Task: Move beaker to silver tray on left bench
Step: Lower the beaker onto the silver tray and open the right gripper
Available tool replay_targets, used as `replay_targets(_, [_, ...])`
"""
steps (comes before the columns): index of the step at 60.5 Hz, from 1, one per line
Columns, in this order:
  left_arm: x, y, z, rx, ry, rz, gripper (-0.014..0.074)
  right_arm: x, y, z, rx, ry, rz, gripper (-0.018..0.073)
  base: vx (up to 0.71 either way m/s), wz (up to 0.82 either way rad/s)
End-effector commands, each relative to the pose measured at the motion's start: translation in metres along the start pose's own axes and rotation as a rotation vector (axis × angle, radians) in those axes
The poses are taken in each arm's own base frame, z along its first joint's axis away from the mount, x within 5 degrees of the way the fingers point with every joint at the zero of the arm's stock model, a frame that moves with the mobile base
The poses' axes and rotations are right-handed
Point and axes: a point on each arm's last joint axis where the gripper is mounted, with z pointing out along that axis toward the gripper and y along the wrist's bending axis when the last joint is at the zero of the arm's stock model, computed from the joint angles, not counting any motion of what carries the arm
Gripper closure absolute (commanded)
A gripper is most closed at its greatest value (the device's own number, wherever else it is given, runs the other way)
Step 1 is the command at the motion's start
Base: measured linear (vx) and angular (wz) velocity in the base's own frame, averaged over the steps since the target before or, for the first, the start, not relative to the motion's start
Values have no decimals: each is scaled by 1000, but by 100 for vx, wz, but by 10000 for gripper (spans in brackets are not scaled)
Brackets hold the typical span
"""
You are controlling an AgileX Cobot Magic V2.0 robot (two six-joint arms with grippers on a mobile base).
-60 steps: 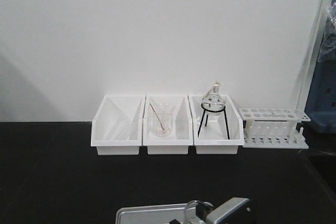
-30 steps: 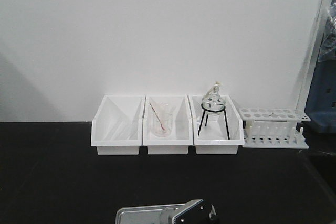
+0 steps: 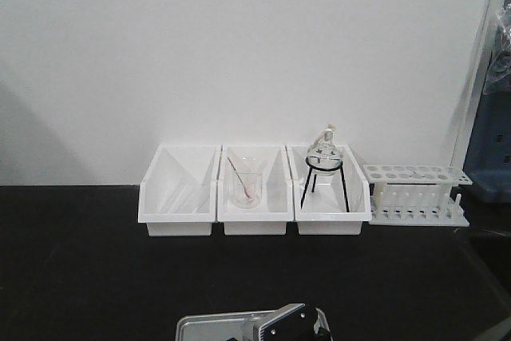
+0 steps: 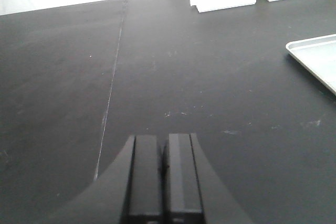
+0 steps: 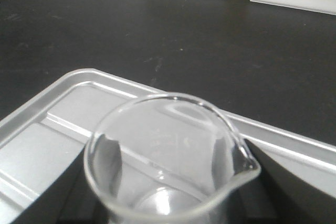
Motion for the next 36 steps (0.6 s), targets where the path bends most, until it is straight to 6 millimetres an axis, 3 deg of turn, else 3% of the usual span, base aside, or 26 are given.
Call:
replay_targets(1, [-1,-1,2,7,-63,-2,595,-32,2,-2,-11,-155,-7,177,0,0])
replay_targets(8, [-1,-1,2,7,-63,-2,595,-32,2,-2,-14,-155,-7,28,0,0])
replay_targets(17, [-1,-1,2,7,-63,-2,595,-36,2,-3,-18,-165,22,-90,0,0])
replay_targets(21, [-1,-1,2,7,-63,-2,595,-45,3,-6,-22,-182,36,-105,0,0])
replay_targets(22, [-1,-1,2,7,-63,-2,595,-60,5,-12,-27,-211,37,-101,0,0])
replay_targets(36, [-1,-1,2,7,-63,-2,595,-104,9,-35,-27,-207,29,-54,0,0])
